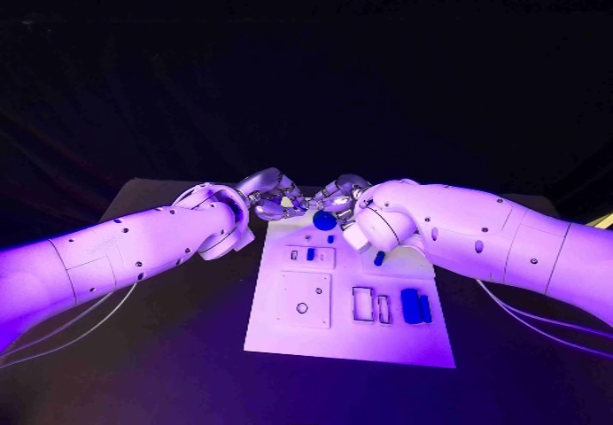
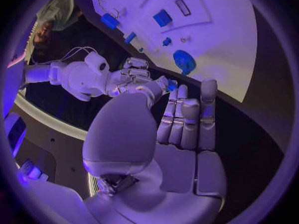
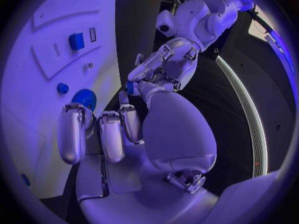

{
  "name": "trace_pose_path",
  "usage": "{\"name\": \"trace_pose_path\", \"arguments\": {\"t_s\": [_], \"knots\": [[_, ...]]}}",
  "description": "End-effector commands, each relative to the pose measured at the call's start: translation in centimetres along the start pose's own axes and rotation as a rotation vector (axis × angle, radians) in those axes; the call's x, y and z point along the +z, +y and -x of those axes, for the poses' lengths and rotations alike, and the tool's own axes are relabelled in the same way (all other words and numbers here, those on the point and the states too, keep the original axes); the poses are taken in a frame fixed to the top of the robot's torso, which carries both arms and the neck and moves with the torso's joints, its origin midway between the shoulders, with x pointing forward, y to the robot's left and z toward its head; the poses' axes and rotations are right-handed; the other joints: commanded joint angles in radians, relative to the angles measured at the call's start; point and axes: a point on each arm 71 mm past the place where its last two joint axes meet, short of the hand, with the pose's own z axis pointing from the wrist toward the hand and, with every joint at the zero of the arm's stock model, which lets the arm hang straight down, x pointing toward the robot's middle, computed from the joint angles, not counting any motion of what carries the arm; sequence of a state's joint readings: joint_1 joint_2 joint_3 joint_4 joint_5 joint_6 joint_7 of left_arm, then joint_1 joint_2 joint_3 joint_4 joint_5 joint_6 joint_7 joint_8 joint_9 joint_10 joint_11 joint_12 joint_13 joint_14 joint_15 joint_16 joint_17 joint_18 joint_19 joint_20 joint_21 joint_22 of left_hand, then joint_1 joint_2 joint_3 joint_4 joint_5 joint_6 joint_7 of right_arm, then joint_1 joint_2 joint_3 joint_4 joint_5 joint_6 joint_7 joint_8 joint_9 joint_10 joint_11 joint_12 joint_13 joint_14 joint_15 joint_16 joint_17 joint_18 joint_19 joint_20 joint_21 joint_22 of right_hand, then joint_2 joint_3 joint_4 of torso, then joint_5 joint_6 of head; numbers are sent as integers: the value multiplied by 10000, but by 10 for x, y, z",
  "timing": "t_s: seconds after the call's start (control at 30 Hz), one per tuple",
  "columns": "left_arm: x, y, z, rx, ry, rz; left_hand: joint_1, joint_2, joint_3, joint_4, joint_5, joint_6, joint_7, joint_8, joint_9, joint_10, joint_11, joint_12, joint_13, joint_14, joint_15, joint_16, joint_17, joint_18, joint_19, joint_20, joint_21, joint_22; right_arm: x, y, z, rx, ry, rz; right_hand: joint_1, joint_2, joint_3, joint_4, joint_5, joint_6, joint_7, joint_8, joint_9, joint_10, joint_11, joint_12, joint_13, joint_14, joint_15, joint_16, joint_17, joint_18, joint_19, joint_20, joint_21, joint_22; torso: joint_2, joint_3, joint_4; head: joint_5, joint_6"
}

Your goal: Assemble the parts on the task board

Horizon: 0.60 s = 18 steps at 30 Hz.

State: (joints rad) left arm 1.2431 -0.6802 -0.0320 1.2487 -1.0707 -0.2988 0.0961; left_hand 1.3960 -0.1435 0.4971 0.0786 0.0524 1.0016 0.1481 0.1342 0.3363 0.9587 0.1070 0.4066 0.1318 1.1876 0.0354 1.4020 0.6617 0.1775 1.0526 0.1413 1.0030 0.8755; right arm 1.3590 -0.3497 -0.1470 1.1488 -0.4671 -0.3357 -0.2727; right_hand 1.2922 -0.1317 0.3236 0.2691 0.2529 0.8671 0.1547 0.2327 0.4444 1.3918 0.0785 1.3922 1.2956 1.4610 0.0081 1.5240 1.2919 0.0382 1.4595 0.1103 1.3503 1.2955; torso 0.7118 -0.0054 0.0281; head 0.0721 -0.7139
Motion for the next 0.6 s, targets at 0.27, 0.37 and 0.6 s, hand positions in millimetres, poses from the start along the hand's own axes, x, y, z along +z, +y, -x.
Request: {"name": "trace_pose_path", "arguments": {"t_s": [0.27, 0.37, 0.6], "knots": [[1, -2, -1, -2, 57, -33, -53, 168, 456, -7, 108, 279, 1, 422, 73, 189, -66, 124, 150, 127, -22, 183, 181, -166, 133, -16, 194, 185, 0, 0, 0, 0, -155, 153, -26, 313, 1028, -623, -104, 818, -359, 855, 165, 393, -385, 384, 1127, 899, -372, 11, 1960, 56, 325, -314, 288, 1666, 3, 1, 2, 26, -17], [1, -1, -1, 23, 53, -6, -50, 170, 468, -8, 108, 283, 3, 425, 73, 195, -68, 122, 151, 140, -26, 182, 187, -167, 143, -20, 200, 189, 0, 0, -1, -30, -85, 180, -79, 349, 1238, -838, -135, 991, -510, 1197, 362, 516, -515, 466, 1238, 901, -483, 10, 1964, 48, 343, -417, 318, 1697, 2, -4, 3, 28, -28], [1, 0, 0, 47, 45, 23, -50, 170, 468, -8, 108, 283, 3, 425, 73, 195, -68, 122, 151, 140, -26, 182, 187, -167, 143, -20, 200, 189, 0, 0, -2, -108, 76, 233, -452, 295, 1522, -1065, -436, 1088, -714, 1789, 699, 700, -700, 566, 1394, 906, -646, 8, 1974, 35, 370, -573, 352, 1745, 0, -3, 0, 30, -33]]}}
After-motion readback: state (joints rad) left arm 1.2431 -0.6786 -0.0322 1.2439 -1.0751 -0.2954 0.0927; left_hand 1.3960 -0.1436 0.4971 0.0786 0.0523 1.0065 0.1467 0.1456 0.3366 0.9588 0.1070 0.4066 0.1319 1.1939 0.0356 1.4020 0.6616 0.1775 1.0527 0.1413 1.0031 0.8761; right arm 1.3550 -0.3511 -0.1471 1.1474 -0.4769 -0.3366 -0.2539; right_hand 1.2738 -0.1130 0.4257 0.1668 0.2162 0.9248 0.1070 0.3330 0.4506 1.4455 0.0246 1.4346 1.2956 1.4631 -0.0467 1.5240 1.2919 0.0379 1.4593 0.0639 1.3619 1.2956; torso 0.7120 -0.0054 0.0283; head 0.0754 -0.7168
